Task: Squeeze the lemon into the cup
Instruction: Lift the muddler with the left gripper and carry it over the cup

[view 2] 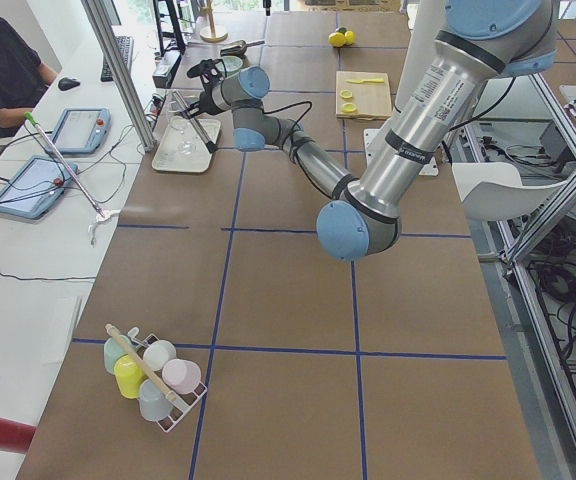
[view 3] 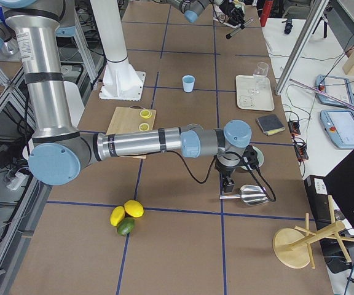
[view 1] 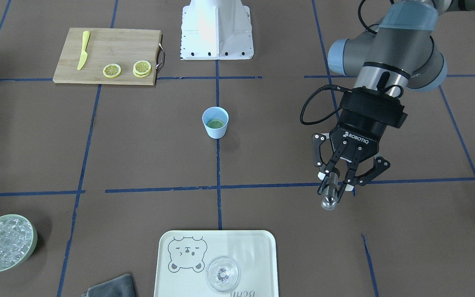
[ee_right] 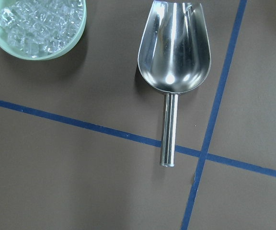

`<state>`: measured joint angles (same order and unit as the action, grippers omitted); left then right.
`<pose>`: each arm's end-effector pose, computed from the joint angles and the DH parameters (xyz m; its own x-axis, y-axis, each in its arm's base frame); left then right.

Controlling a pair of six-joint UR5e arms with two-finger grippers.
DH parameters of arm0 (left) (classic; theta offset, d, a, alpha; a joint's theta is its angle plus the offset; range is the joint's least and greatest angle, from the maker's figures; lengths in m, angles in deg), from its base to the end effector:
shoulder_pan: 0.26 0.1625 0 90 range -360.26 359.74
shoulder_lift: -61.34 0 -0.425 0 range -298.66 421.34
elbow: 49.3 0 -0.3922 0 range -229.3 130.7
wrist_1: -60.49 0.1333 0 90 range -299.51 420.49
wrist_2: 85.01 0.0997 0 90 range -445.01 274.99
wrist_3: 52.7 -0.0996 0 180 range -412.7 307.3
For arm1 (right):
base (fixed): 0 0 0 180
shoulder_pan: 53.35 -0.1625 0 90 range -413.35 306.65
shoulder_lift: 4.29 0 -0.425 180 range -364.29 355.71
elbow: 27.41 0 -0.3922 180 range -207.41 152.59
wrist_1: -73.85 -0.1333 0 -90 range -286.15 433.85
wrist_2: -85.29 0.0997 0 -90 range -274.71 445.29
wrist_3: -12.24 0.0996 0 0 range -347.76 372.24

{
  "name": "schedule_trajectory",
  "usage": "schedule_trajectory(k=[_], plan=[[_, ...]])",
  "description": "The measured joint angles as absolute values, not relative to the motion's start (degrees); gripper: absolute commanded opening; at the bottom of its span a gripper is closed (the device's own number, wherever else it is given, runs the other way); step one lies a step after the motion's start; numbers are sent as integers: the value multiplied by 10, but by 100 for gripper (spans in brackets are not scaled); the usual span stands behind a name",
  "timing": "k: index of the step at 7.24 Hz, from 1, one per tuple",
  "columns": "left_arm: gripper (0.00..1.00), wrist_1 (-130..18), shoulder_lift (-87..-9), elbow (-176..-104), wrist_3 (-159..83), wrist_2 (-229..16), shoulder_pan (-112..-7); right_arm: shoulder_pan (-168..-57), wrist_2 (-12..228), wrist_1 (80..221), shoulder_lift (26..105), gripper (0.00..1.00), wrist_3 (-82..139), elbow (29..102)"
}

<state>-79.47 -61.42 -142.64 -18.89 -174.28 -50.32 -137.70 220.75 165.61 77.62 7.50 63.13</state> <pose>0.3161 -0.5871 0.1962 0.6683 0.4960 -0.5544 0.3945 0.3955 0.8294 0.0074 -0.5583 0.5819 0.6792 -0.2350 0.6953 0.1544 0.9719 0.1777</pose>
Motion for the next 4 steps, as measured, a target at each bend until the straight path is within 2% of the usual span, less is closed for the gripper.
schedule_trajectory(k=[2, 4], plan=[[0, -805, -611, -1468, -129, -1635, -444, -1378, 2206, 1658, 781, 100, 76, 642], [0, -809, -602, -1501, -99, -1538, -391, -1381, 2207, 1660, 815, 100, 99, 686]])
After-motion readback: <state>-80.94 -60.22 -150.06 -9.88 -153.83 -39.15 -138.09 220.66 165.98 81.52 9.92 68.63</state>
